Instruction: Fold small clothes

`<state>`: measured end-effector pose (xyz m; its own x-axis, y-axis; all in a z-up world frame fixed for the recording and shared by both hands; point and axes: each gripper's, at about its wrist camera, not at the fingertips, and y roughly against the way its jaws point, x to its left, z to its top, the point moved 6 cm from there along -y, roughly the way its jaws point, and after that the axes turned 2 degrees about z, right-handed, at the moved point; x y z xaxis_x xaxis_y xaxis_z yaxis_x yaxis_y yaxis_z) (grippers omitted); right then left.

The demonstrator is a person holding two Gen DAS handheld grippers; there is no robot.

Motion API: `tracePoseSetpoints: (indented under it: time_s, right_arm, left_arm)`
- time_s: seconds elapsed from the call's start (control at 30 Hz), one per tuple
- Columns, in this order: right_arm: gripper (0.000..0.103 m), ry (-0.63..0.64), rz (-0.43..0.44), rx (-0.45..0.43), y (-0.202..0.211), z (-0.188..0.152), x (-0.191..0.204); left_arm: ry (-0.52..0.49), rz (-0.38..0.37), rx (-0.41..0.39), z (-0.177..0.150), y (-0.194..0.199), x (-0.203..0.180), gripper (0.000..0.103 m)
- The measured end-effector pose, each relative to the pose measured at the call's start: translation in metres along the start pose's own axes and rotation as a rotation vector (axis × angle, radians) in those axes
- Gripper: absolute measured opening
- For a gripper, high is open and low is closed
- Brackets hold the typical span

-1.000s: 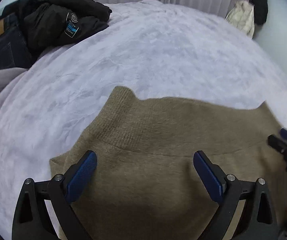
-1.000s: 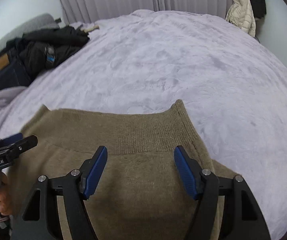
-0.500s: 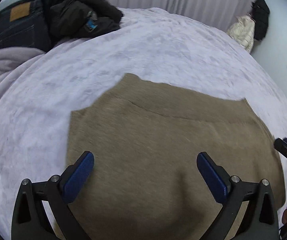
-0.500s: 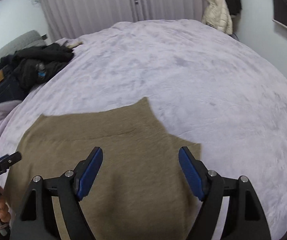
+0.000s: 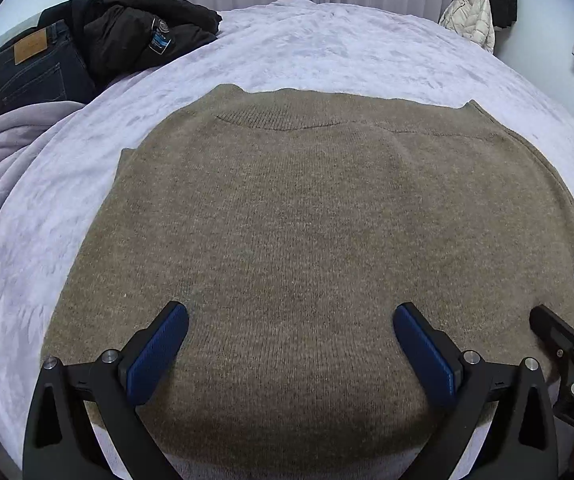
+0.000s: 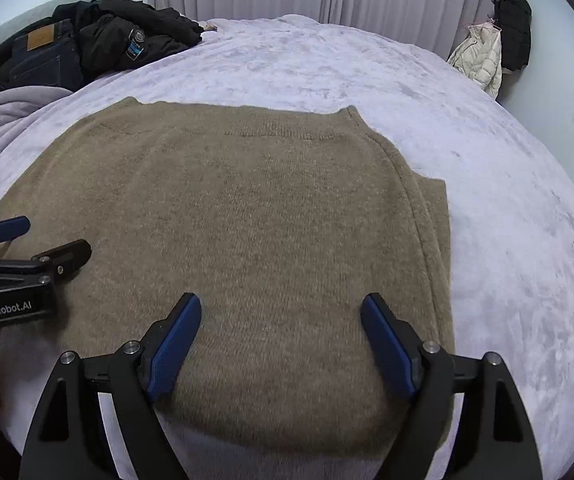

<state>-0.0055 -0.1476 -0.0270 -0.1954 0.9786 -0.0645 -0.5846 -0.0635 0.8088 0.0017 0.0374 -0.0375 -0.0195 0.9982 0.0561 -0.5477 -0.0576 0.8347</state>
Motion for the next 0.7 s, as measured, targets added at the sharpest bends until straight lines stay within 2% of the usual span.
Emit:
tracePoseSetpoints:
  time_s: [0.1,0.2,0.27,0.37,0.43,0.53,0.57,0.63,0.7]
  right_arm:
    - [0.086,0.056,-0.028,0.009,0.005,-0.004,0.005]
    - [0.086,0.052,-0.030,0.042,0.019,-0.002,0.006]
    - [0.086,0.029,0.002,0.009,0.034,0.007,0.007]
    - [0.086,0.038,-0.003,-0.039,0.043,0.026,0.012]
    - [0.086,0.052,0.010,-0.050,0.037,0.039,0.019]
    - [0.086,0.067,-0.003,-0.008,0.014,0.045,0.020]
    - [0.086,0.063,-0.023,0.016,0.006,0.042,0.016]
    - [0.086,0.027,-0.050,0.062,-0.008,0.030,-0.002]
    - [0.086,-0.029,0.025,0.024,-0.006,0.020,-0.021]
  left_arm:
    - [-0.006,0.004,0.019,-0.003,0.009,0.003,0.103]
    - [0.005,-0.009,0.029,-0.004,0.019,0.008,0.103]
    - [0.017,-0.007,0.016,-0.002,0.024,0.012,0.103]
    - [0.026,-0.013,-0.004,0.007,0.026,0.015,0.103]
    - [0.022,0.003,-0.002,0.011,0.021,0.016,0.103]
    - [0.034,0.051,0.040,0.009,0.000,0.027,0.103]
    - [0.058,0.014,0.051,0.005,-0.006,0.032,0.103]
    - [0.070,-0.011,0.038,0.001,-0.005,0.038,0.103]
    - [0.041,-0.004,0.016,-0.005,0.003,0.044,0.103]
